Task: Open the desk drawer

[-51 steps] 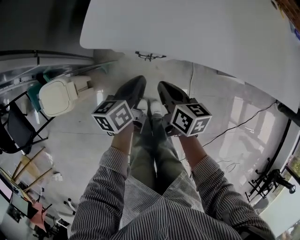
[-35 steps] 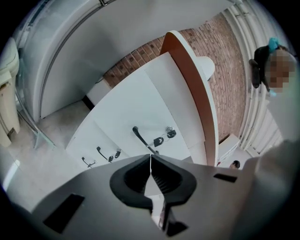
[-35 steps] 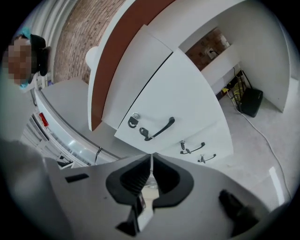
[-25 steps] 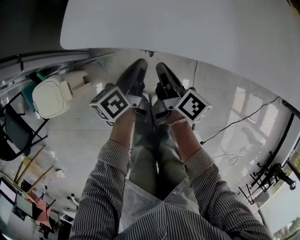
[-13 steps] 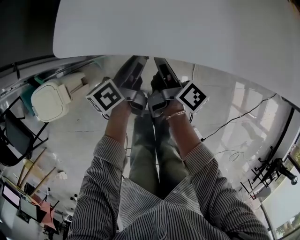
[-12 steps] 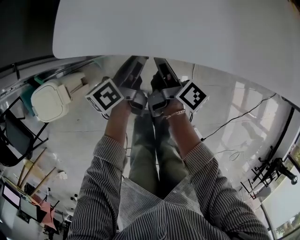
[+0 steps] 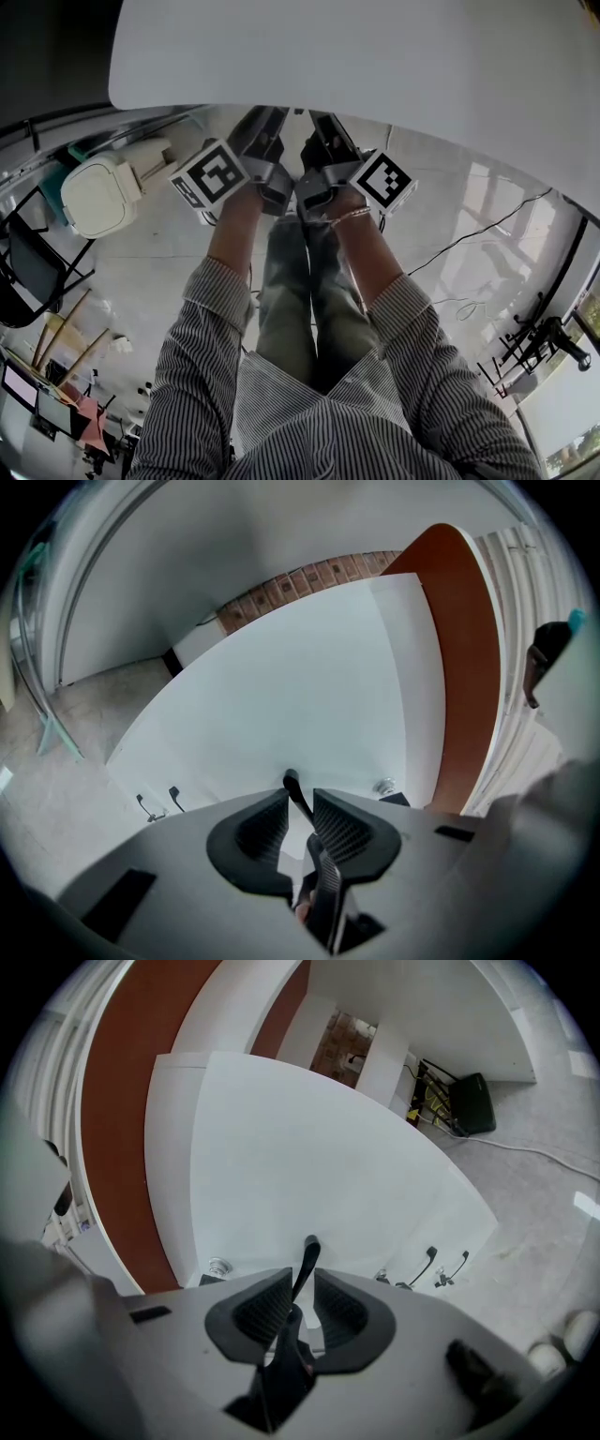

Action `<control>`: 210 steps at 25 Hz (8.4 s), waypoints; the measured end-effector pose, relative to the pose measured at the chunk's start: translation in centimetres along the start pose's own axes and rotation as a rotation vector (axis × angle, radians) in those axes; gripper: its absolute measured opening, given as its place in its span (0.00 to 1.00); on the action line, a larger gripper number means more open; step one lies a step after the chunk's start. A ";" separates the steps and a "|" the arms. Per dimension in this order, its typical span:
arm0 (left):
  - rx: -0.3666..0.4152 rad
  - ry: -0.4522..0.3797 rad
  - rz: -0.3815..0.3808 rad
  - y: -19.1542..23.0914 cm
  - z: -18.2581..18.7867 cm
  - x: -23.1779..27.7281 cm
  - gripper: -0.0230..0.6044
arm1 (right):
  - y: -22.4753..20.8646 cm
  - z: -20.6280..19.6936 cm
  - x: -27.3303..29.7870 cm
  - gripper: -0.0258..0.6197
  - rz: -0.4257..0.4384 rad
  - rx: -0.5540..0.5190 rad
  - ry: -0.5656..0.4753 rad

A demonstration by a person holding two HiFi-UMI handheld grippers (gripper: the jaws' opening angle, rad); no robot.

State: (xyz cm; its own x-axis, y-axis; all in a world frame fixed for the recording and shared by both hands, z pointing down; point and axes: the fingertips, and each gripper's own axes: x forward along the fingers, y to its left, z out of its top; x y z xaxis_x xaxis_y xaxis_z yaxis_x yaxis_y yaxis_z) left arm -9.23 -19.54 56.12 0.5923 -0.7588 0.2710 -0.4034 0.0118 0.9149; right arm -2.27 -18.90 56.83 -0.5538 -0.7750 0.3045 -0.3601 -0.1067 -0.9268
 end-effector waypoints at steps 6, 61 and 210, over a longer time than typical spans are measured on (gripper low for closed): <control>-0.041 -0.006 -0.029 0.1 -0.1 0.0 0.15 | 0.0 0.1 -0.1 0.14 0.002 -0.014 -0.015; -0.056 0.027 0.067 0.8 -7.6 -9.8 0.13 | 1.5 -9.6 -10.1 0.06 0.033 0.005 0.099; 0.460 0.186 -0.327 -39.9 0.6 -16.7 0.08 | 41.0 5.1 -22.7 0.07 0.409 -0.494 0.024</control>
State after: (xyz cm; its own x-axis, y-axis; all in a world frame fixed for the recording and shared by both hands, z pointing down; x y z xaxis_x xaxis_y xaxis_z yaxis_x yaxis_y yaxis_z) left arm -3.47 -7.71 14.84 0.8326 -0.5477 0.0828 -0.4155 -0.5187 0.7472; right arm -0.62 -8.88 10.83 -0.7345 -0.6774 -0.0418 -0.4165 0.4986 -0.7602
